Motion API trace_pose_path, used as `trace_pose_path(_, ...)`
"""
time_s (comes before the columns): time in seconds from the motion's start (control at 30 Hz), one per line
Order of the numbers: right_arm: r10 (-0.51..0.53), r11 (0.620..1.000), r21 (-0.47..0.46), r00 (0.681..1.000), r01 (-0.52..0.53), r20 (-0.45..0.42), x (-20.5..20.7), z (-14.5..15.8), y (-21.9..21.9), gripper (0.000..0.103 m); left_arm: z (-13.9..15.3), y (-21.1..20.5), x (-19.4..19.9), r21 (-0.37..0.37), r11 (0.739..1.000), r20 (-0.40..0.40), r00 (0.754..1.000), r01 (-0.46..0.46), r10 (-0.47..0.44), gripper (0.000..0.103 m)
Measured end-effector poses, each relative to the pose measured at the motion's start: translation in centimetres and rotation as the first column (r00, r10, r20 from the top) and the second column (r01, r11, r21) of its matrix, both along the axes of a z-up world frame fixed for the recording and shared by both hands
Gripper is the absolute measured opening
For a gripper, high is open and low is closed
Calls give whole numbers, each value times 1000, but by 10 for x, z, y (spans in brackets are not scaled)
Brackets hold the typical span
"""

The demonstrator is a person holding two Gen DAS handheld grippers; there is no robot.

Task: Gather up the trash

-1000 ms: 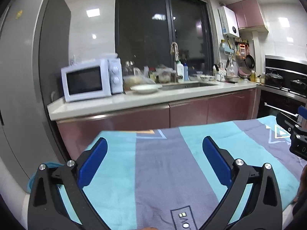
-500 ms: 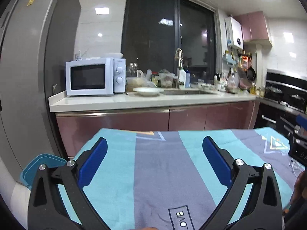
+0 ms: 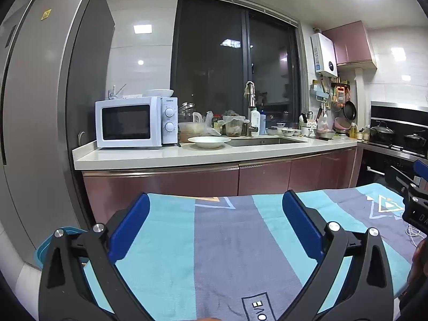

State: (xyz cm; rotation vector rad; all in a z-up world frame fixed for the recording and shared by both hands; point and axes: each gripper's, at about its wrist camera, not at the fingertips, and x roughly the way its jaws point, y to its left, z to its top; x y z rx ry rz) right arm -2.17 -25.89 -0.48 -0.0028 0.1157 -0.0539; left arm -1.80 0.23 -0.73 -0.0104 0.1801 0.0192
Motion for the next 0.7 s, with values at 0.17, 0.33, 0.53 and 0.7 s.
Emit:
trace_pose_path(0.17,3,1000,-8,1000,-3,-1,-1,1,2,97,-3,5,1,-7,1000,-11,1000,1,-1,98)
trace_pose_path(0.33,4,1000,-10,1000,-4,-1,-1,2,2,97,-3,5,2,-5,1000,-12,1000,6,-6,98)
trace_pose_path(0.53,-1,1000,-14,1000,1,7,-2,2,2,97,-4,9,2,-7,1000,-11,1000,16,-16,98)
trace_pose_path(0.7,2,1000,-15,1000,-2,4,-2,2,4,97,-3,9,2,-12,1000,-12,1000,17,-17,98)
